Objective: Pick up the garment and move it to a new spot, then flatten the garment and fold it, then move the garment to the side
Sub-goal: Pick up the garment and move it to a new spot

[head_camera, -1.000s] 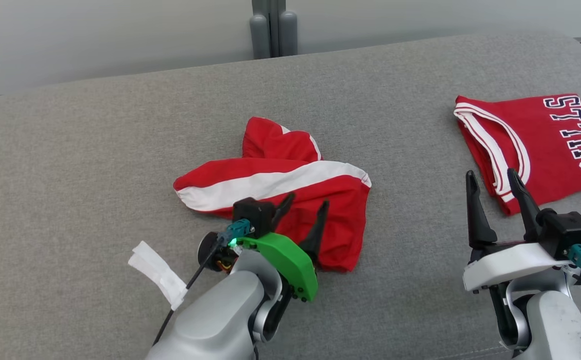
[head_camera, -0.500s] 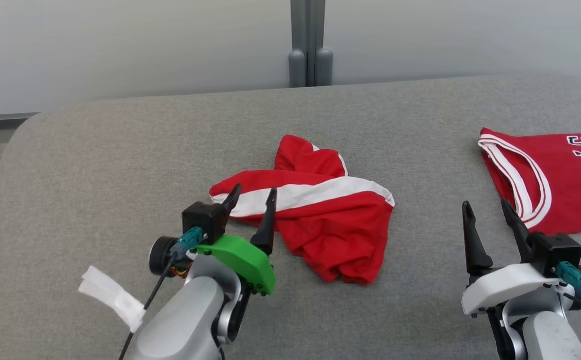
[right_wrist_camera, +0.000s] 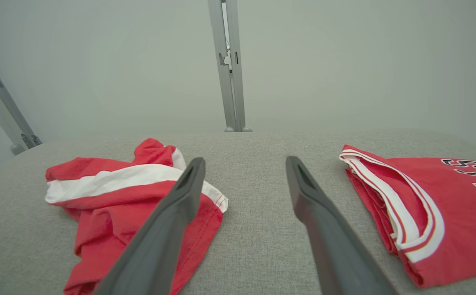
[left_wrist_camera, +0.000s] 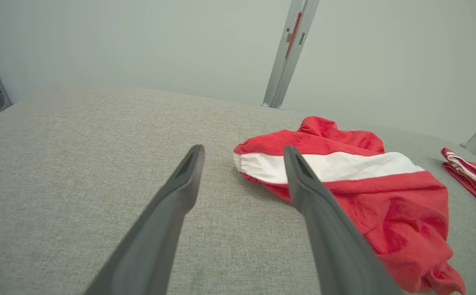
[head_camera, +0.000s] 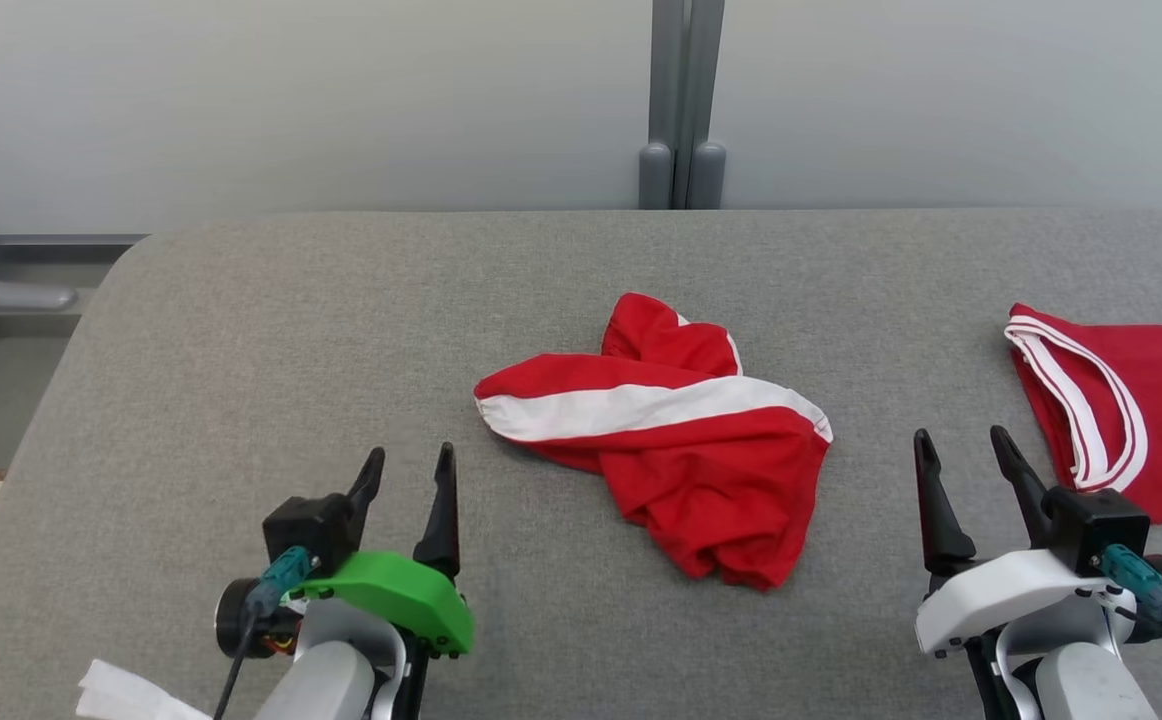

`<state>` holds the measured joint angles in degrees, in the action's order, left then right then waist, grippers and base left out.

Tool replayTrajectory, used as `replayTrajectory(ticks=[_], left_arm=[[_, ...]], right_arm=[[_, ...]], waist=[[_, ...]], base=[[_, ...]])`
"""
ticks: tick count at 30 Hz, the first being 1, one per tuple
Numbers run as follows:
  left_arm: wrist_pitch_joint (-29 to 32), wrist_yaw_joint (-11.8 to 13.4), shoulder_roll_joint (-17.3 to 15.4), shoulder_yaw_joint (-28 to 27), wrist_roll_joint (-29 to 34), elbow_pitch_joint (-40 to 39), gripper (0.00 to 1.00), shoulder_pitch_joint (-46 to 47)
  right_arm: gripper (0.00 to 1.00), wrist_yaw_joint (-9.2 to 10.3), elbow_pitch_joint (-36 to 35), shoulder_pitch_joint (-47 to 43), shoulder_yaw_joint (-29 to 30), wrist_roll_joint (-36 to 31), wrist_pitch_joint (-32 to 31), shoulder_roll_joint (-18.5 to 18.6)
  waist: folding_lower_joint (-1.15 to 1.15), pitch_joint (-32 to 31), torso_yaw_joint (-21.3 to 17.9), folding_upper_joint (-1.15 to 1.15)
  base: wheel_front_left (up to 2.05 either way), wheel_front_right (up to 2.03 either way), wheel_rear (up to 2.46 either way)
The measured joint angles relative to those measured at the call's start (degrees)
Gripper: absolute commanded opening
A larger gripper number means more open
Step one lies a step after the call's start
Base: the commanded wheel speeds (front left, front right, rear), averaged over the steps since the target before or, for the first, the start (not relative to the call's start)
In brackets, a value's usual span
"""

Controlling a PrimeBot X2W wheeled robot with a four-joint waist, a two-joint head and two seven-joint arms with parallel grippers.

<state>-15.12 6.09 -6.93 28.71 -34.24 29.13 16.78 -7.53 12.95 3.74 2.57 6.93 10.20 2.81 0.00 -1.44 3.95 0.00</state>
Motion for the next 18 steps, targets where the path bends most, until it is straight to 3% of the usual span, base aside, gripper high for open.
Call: replayTrajectory(ticks=[7, 18], left_arm=[[0.0, 0.0, 0.1, -6.2, 2.9, -4.6, 1.0, -5.2], [0.0, -0.5, 0.9, -8.2, 6.4, -7.6, 1.0, -8.1]], right_arm=[[1.0, -0.01, -0.4, -1.0, -0.5, 0.5, 0.3, 0.0], [1.0, 0.0, -0.7, -1.6, -1.5, 1.1, 0.5, 0.0]], waist=[[0.0, -0.7, 0.4, 0.0], [0.0, -0.8, 0.1, 0.0]], base=[[0.0, 0.0, 0.0], [0.0, 0.0, 0.0]])
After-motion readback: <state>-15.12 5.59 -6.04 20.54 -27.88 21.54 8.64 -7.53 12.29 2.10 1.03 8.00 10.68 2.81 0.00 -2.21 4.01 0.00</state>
